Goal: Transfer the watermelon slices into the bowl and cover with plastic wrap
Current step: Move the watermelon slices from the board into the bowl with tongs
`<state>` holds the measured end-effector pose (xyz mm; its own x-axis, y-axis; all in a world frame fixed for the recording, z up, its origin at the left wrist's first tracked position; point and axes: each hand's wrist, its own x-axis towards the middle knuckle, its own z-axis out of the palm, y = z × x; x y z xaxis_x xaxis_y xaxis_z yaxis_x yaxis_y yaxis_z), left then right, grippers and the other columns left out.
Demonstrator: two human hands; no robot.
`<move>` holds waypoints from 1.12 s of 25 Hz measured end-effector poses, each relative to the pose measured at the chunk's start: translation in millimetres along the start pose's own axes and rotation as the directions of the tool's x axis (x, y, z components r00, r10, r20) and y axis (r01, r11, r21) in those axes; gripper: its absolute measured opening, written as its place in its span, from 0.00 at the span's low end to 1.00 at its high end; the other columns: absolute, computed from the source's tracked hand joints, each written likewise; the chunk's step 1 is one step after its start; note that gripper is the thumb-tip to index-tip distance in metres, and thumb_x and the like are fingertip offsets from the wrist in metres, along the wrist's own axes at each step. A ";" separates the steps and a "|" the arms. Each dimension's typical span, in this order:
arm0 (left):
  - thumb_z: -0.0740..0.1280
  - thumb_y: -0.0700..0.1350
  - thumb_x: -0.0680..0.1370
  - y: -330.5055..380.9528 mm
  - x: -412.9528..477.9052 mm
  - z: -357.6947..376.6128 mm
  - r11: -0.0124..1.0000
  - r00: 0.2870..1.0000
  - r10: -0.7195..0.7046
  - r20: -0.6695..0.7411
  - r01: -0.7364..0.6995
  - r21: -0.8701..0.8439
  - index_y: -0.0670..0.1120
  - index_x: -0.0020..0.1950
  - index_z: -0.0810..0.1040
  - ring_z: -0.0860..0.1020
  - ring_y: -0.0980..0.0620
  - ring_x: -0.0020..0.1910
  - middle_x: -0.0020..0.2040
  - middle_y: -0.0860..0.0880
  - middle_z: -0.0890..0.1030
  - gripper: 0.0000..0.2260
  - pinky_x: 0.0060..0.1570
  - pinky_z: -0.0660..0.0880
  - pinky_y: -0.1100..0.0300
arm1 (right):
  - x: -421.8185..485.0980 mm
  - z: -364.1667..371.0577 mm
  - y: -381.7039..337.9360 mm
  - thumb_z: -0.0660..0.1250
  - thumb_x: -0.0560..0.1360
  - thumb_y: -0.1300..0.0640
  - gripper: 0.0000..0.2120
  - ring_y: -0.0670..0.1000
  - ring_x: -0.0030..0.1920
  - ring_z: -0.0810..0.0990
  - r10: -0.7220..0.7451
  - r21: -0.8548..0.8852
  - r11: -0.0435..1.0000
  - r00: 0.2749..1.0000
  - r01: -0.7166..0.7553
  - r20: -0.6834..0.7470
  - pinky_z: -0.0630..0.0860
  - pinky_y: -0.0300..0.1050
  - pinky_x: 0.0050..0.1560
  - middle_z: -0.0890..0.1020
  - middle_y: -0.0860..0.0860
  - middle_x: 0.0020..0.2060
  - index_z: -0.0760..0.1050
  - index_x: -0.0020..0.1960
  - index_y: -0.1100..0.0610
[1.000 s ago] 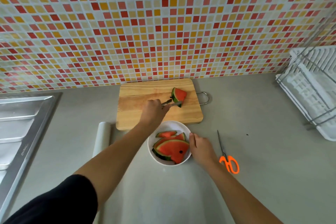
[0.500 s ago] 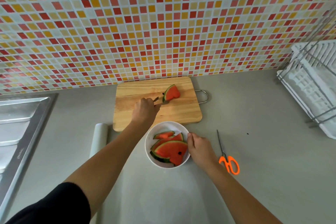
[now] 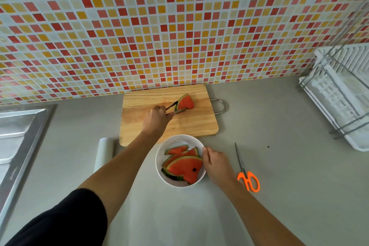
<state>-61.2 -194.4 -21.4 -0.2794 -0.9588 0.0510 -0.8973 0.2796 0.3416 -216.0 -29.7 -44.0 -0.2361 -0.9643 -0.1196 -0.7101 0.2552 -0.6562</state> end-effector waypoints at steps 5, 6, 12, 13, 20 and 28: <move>0.64 0.56 0.77 -8.7 -0.1 -6.6 0.989 0.995 -0.094 0.020 0.095 -0.109 0.38 0.39 0.77 0.71 0.44 0.31 0.31 0.44 0.75 0.21 0.26 0.61 0.56 | 0.3 -0.7 1.2 0.52 0.80 0.55 0.15 0.60 0.36 0.76 -0.020 -0.010 1.000 1.000 0.020 -0.002 0.60 0.45 0.34 0.79 0.63 0.33 0.66 0.37 0.57; 0.64 0.57 0.77 -9.8 -0.5 -9.1 0.972 0.986 -0.157 0.051 0.163 -0.170 0.38 0.39 0.77 0.70 0.46 0.31 0.29 0.45 0.73 0.21 0.26 0.61 0.57 | 0.2 -0.4 1.7 0.52 0.80 0.55 0.15 0.60 0.35 0.76 -0.022 -0.010 1.000 1.000 0.022 0.001 0.60 0.44 0.34 0.79 0.62 0.33 0.66 0.37 0.57; 0.66 0.59 0.74 -29.6 -42.9 -38.4 0.875 0.978 -0.180 0.102 0.206 -0.438 0.49 0.35 0.79 0.75 0.53 0.31 0.31 0.51 0.79 0.16 0.33 0.71 0.60 | 0.4 1.4 3.2 0.53 0.80 0.55 0.16 0.53 0.29 0.69 -0.003 0.029 1.000 1.000 0.003 -0.003 0.57 0.45 0.32 0.69 0.51 0.24 0.65 0.34 0.58; 0.67 0.59 0.74 -36.6 -59.5 -46.4 0.895 0.991 -0.110 0.077 0.133 -0.426 0.52 0.37 0.80 0.76 0.57 0.31 0.31 0.56 0.79 0.12 0.32 0.71 0.64 | 0.5 1.8 3.8 0.53 0.80 0.55 0.17 0.53 0.29 0.68 0.007 0.032 0.999 1.000 -0.007 -0.003 0.55 0.44 0.32 0.69 0.51 0.24 0.65 0.34 0.58; 0.76 0.45 0.68 -56.1 -123.2 -68.4 0.891 0.898 0.438 -0.022 -0.438 -0.124 0.40 0.47 0.84 0.72 0.60 0.28 0.31 0.50 0.79 0.12 0.34 0.66 0.72 | -1.8 0.4 1.8 0.53 0.80 0.55 0.20 0.57 0.32 0.70 0.025 0.086 0.996 1.000 -0.024 -0.004 0.54 0.45 0.33 0.75 0.59 0.28 0.60 0.29 0.51; 0.76 0.49 0.67 -36.7 -125.0 -74.9 0.838 0.852 0.523 -0.029 -0.507 0.199 0.38 0.43 0.83 0.78 0.45 0.25 0.33 0.43 0.80 0.15 0.22 0.76 0.57 | -2.6 -0.5 -0.9 0.52 0.80 0.54 0.20 0.57 0.32 0.72 0.038 0.055 0.998 0.999 -0.039 0.016 0.57 0.46 0.33 0.70 0.52 0.24 0.59 0.29 0.51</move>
<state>32.3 -88.5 30.0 -0.6972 -0.6723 0.2489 -0.6785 0.7309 0.0735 -215.1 -27.3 -42.8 -0.2525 -0.9549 -0.1560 -0.6627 0.2882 -0.6912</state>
